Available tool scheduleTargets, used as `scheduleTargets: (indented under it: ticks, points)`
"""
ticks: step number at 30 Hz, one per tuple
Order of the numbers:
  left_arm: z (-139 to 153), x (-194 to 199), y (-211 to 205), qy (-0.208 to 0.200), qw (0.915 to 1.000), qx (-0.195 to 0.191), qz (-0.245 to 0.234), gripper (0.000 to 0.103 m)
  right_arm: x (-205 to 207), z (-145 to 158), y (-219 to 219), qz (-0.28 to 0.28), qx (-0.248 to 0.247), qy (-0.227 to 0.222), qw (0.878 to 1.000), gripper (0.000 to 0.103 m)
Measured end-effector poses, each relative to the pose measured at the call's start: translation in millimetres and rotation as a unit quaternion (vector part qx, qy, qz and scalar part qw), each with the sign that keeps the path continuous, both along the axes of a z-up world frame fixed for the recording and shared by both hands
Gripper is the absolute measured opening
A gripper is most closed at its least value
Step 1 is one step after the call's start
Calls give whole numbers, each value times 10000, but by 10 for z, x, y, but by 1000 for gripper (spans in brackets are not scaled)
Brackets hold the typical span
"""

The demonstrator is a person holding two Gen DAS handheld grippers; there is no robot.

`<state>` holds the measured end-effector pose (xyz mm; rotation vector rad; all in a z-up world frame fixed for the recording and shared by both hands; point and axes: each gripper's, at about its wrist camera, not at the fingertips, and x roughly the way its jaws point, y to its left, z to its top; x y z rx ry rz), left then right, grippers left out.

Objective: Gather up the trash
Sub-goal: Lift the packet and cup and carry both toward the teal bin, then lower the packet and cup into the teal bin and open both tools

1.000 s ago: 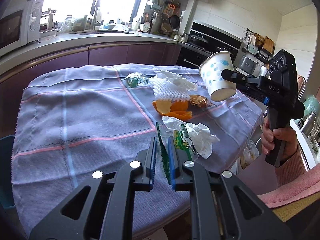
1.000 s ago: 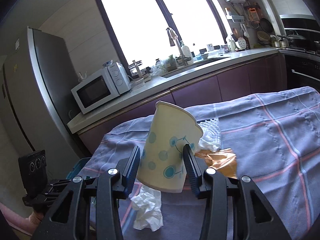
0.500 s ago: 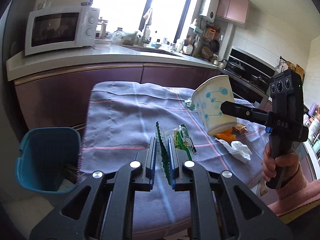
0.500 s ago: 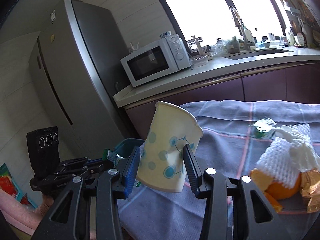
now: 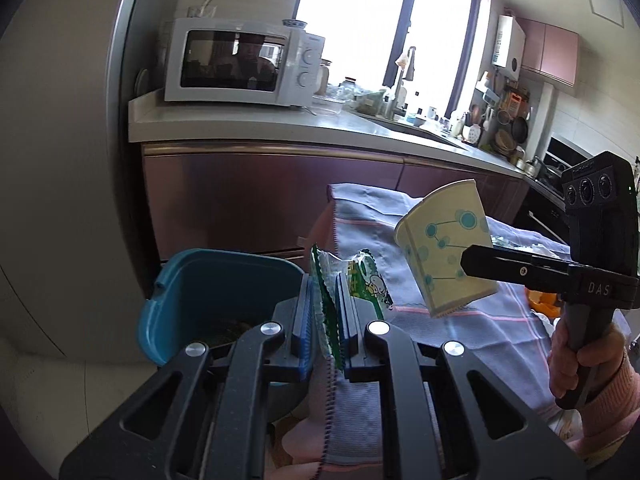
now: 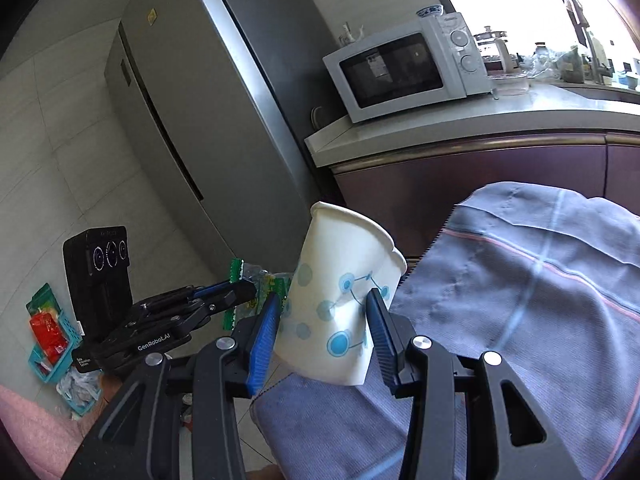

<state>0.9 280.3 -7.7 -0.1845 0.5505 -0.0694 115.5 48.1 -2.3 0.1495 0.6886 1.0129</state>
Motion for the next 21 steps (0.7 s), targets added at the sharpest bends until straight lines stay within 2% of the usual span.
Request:
scheduleTargets:
  ticks: [2, 11, 21]
  points:
    - [-24, 29, 82, 25, 9997, 151, 172, 12, 48, -28, 160, 105, -60, 9, 9999, 42]
    - [-232, 287, 336, 282, 9978, 236, 556, 12, 305, -244, 815, 464, -479, 292, 9973, 43]
    - [-588, 690, 561, 756, 9934, 243, 829, 12, 656, -624, 1240, 411, -1015, 993, 9890, 43]
